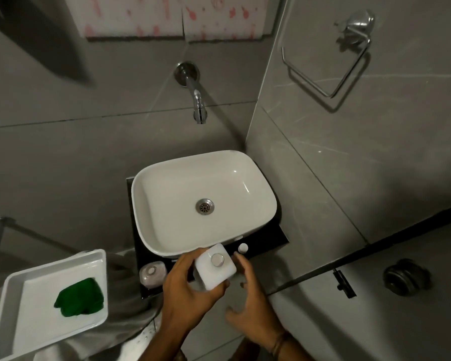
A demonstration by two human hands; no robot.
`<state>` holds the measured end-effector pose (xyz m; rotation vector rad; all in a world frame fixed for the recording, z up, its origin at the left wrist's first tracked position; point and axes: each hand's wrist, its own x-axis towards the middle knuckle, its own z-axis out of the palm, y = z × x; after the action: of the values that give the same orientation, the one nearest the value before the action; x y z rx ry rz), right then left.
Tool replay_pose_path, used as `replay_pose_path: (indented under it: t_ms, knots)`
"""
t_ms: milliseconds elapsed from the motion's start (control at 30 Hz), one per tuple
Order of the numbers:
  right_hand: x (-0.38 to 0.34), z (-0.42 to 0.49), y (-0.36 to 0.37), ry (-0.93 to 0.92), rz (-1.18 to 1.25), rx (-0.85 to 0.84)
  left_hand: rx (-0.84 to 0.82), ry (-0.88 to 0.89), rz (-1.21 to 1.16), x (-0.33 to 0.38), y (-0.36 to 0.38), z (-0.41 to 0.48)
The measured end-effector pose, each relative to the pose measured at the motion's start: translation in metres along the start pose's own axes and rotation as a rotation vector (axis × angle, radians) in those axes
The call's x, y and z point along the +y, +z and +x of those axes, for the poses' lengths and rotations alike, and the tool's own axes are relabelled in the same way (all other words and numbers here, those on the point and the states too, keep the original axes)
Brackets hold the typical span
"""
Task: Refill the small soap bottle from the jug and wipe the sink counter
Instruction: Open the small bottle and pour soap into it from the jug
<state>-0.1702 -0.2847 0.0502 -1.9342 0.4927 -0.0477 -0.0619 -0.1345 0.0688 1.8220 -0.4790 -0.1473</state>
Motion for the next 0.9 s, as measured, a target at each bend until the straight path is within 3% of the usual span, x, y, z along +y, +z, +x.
replay_pose_path:
  t_ms: [67,200,300,367,567,733,900]
  knots:
    - [-0.024,-0.007,0.021,-0.065,0.041,0.059,0.013,0.022,-0.006,0.008,-0.005,-0.002]
    - [-0.071,0.003,0.051,-0.052,0.219,0.34,0.051,0.013,-0.065,0.023,-0.015,-0.002]
    - [-0.082,0.014,0.062,-0.036,0.405,0.394,-0.036,-0.007,-0.183,0.026,-0.034,0.001]
    - [-0.083,0.018,0.061,-0.088,0.33,0.433,-0.1,-0.006,-0.209,0.017,-0.053,0.002]
    - [-0.078,0.032,0.066,-0.104,0.189,0.402,0.096,-0.172,-0.038,-0.061,-0.121,-0.007]
    - [-0.074,0.034,0.073,-0.02,0.18,0.347,-0.13,-0.309,0.15,-0.122,-0.12,-0.002]
    - [-0.075,0.037,0.08,-0.019,0.151,0.309,-0.1,-0.305,0.206,-0.145,-0.11,0.012]
